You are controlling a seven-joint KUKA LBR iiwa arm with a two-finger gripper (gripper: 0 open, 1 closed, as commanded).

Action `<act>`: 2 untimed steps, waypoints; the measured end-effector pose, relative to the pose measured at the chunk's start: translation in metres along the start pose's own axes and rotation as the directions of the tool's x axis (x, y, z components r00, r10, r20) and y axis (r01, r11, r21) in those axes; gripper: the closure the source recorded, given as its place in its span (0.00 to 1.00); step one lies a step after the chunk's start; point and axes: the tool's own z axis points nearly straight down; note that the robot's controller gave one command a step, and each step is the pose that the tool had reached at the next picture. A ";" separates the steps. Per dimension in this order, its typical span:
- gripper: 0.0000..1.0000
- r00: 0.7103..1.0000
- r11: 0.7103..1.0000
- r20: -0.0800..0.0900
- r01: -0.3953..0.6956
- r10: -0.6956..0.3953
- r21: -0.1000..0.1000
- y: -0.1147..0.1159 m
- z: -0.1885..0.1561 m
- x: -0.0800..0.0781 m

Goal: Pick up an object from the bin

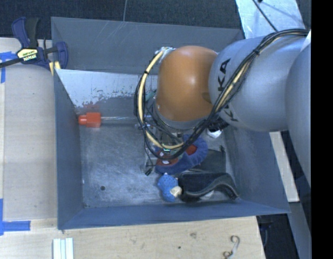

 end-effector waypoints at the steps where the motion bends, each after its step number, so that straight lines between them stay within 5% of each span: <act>1: 0.00 0.973 0.973 0.002 0.232 -0.232 0.003 -0.075 0.065 -0.007; 2: 0.00 0.968 0.968 0.010 0.251 -0.251 0.003 -0.091 0.096 -0.027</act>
Offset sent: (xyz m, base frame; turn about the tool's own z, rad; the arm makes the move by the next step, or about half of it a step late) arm 0.0075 -0.0717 -0.0637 -0.2386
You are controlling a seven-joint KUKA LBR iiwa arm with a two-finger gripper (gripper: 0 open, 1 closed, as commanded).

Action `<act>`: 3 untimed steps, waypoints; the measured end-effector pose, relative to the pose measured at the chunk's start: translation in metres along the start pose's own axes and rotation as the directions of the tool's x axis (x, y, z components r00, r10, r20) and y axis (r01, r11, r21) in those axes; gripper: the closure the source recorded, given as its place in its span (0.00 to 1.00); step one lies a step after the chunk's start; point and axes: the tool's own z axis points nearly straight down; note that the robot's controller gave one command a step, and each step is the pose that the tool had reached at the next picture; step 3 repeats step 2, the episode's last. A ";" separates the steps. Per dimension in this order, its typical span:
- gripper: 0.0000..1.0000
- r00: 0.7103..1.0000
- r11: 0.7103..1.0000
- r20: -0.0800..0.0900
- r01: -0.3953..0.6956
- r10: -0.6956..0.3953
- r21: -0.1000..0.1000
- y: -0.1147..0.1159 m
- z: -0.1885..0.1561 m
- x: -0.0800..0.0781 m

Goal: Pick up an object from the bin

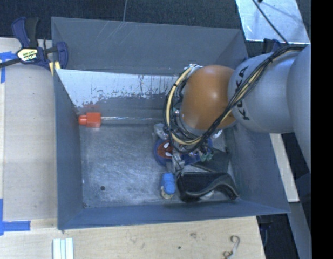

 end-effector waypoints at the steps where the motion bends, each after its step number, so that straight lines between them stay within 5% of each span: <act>1: 1.00 1.000 1.000 0.008 -0.001 0.001 -0.001 0.001 -0.004 -0.002; 2: 1.00 1.000 1.000 0.007 -0.028 0.028 0.000 0.008 -0.133 -0.003; 3: 1.00 1.000 1.000 0.007 -0.028 0.028 0.000 0.008 -0.133 -0.003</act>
Offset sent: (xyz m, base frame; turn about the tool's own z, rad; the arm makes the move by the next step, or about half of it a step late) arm 0.0000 0.0000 0.0000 0.0000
